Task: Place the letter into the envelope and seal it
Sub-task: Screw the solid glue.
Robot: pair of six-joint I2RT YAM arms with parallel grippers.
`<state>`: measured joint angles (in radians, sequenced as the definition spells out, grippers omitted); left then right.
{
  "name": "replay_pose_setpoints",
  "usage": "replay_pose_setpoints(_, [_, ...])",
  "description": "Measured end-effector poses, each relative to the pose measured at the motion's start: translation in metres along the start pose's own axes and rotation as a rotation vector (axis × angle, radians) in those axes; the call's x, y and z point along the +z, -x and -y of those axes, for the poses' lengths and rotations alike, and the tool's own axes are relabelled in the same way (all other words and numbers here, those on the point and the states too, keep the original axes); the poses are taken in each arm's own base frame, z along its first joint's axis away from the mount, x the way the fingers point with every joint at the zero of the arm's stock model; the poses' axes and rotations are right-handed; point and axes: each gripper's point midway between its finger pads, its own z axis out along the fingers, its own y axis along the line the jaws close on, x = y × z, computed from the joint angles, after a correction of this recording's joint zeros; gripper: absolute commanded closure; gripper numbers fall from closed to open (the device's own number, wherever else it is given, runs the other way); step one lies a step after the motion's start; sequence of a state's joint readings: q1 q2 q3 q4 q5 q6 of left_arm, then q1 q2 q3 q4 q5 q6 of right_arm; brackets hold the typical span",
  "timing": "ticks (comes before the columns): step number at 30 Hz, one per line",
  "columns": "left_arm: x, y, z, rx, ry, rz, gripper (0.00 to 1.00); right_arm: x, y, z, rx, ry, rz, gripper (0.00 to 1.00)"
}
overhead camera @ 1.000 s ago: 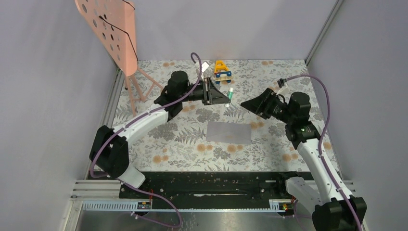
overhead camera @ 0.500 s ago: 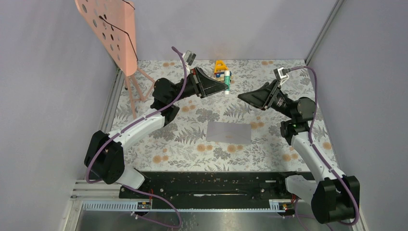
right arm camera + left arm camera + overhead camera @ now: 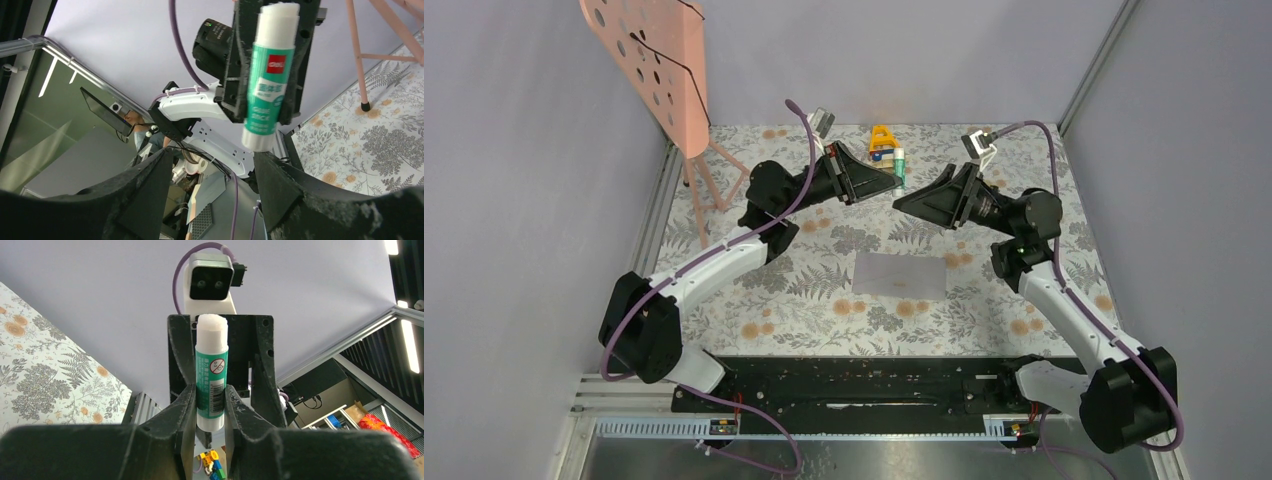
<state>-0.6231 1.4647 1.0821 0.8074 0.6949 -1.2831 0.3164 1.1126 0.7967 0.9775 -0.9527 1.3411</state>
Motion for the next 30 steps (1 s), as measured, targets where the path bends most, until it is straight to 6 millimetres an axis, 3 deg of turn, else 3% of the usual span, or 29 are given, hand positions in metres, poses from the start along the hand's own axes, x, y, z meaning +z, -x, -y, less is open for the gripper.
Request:
replay_pose_setpoints(9, [0.0, 0.0, 0.003, 0.001, -0.002, 0.001, 1.0, 0.005, -0.002, 0.025, 0.01, -0.064, 0.003, 0.33])
replay_pose_setpoints(14, [-0.001, 0.0, 0.007, 0.009, -0.013, 0.003, 1.0, 0.005, -0.001, 0.033, 0.007, -0.093, 0.015, 0.46])
replay_pose_setpoints(30, [-0.001, 0.001, 0.012, 0.013, -0.027, 0.006, 1.0, 0.012, 0.007, 0.016, -0.009, -0.04, 0.031, 0.47])
